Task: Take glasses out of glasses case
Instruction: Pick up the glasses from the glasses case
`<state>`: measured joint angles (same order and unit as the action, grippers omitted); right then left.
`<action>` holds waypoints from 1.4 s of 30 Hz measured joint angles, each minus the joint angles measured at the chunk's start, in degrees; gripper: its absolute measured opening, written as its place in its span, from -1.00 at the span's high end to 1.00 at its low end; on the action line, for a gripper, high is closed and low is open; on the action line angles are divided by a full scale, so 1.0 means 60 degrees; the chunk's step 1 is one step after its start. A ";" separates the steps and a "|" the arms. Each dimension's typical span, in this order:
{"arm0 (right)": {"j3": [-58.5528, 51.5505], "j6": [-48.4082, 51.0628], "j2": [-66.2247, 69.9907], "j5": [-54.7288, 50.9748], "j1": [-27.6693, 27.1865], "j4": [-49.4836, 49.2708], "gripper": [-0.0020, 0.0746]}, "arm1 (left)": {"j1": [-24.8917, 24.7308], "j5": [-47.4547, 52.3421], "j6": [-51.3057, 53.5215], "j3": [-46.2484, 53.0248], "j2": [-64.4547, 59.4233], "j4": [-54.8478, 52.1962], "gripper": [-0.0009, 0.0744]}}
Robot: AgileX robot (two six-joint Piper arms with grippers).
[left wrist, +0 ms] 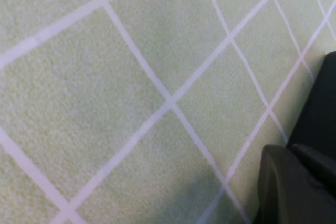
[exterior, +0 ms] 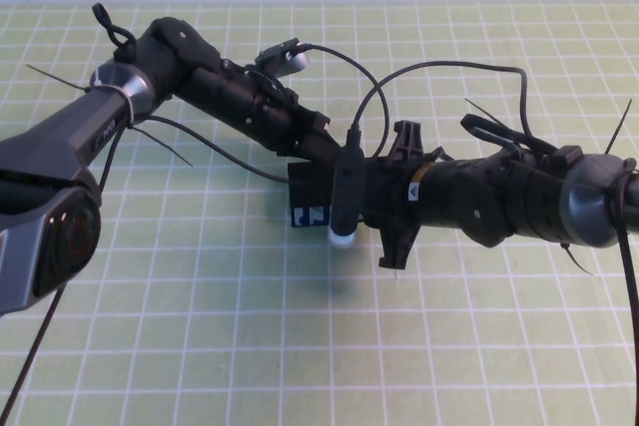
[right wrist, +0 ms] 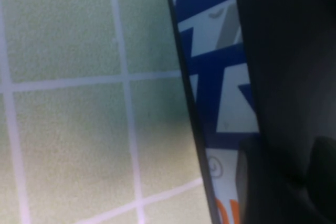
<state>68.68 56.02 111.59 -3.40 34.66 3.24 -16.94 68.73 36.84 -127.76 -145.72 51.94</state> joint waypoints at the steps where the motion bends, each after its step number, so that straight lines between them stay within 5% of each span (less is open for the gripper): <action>1: 0.0000 0.0000 0.0000 0.0006 0.0000 0.0000 0.50 | 0.0000 -0.0003 0.0000 0.0000 0.0000 0.0000 0.99; 10: 0.0000 0.0095 0.0000 0.0135 0.0000 0.0075 0.79 | 0.0017 -0.0155 0.0000 -0.0023 0.0000 0.0000 0.99; 25: 0.0023 0.0117 -0.0317 0.0151 0.0000 -0.0151 0.91 | 0.0137 0.0054 -0.0179 -0.0382 0.0159 -0.0200 0.99; 33: 0.0023 0.0117 -0.0325 0.0151 0.0000 -0.0385 0.92 | 0.0769 0.0169 -0.0284 -0.0574 0.2234 -0.1485 0.99; 37: 0.0023 0.0117 -0.0339 0.0151 0.0000 -0.0541 0.92 | 0.0908 0.0169 -0.0031 0.0495 0.3846 -0.1803 0.99; 42: 0.0023 0.0117 -0.0339 0.0151 0.0000 -0.0594 0.92 | 0.0746 -0.0818 0.1388 0.3997 0.5816 -0.1295 0.99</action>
<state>68.82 56.72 109.55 -2.49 34.66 -0.32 -12.46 63.83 45.17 -103.78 -110.82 44.16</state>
